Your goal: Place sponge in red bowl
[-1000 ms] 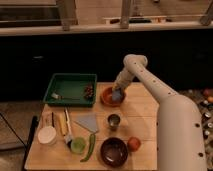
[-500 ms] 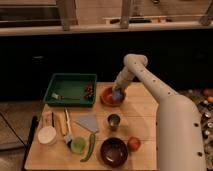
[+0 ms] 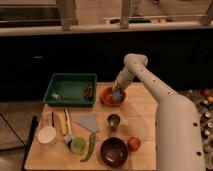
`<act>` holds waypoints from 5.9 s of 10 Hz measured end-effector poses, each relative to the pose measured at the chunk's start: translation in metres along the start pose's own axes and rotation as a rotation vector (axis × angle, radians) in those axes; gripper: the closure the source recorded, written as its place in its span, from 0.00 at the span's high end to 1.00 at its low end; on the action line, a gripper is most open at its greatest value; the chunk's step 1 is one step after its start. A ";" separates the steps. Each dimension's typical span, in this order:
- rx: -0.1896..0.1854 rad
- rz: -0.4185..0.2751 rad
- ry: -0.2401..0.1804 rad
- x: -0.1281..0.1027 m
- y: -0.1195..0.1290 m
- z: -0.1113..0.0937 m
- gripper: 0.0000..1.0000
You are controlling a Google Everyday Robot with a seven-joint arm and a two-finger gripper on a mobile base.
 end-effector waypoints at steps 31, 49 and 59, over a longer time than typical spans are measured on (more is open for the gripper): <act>0.021 -0.071 -0.011 -0.003 -0.010 0.000 0.80; 0.022 -0.070 -0.012 -0.003 -0.009 0.001 0.80; 0.022 -0.070 -0.012 -0.003 -0.009 0.001 0.80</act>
